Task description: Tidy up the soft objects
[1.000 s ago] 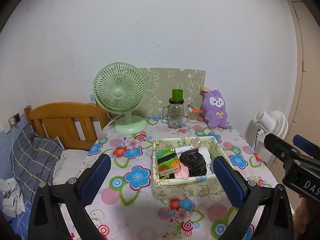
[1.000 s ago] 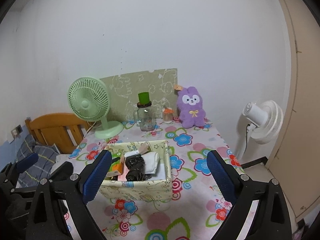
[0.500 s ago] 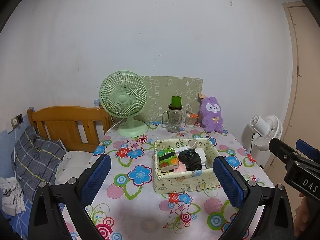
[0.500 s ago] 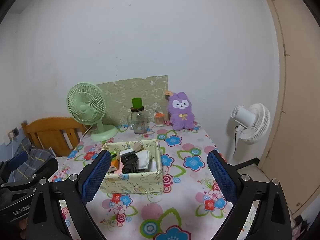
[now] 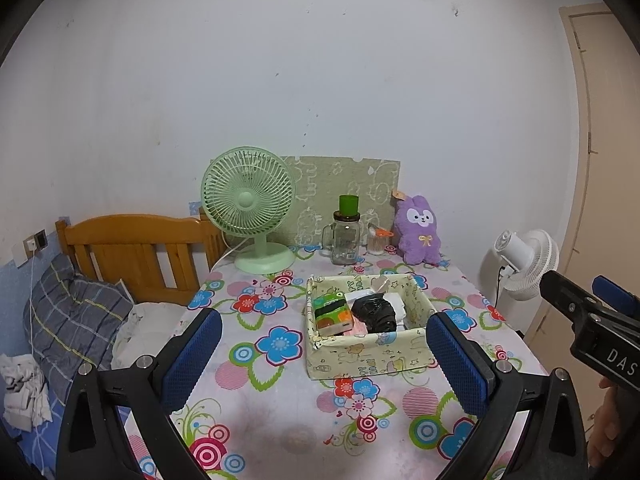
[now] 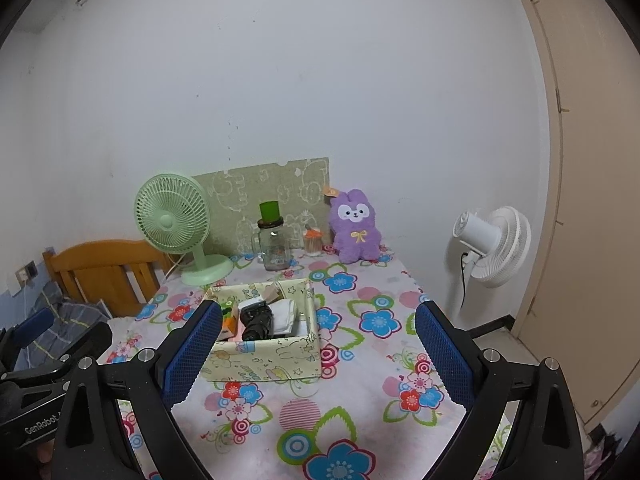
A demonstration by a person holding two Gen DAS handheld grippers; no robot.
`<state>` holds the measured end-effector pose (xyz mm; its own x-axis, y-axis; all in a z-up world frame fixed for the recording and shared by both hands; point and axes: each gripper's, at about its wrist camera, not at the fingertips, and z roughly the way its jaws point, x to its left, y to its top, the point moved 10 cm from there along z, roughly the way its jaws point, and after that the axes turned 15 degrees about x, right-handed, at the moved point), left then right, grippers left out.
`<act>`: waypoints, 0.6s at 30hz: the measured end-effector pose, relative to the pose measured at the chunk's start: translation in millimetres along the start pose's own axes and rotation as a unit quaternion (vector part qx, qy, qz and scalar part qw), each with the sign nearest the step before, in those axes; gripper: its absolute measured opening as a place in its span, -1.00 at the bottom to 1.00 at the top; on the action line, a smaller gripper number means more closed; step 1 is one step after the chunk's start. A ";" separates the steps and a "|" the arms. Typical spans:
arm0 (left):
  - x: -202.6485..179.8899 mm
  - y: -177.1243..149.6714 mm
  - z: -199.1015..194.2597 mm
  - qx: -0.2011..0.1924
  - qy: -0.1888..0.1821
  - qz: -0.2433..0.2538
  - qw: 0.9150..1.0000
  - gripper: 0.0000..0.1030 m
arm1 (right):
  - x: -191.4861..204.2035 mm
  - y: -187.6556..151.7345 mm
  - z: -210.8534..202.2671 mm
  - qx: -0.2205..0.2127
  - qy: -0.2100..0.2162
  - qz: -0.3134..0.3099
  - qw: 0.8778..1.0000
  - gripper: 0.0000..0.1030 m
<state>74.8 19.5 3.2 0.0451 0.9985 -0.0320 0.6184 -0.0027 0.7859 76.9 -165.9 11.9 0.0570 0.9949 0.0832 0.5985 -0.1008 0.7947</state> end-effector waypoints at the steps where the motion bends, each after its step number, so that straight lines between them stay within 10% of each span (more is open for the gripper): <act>1: -0.7 0.2 -0.3 -0.001 -0.001 0.000 1.000 0.99 | -0.1 -0.1 -0.1 0.000 0.000 0.000 1.000 0.91; 18: -1.9 -1.4 -2.7 0.000 0.000 -0.004 1.000 0.99 | 1.8 -1.6 -3.8 0.003 0.004 -0.002 1.000 0.92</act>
<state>71.8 17.7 3.8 0.0404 0.9984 -0.0391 0.6189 0.0057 0.7854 73.0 -164.0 13.1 0.0480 0.9953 0.0843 0.6030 -0.0961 0.7919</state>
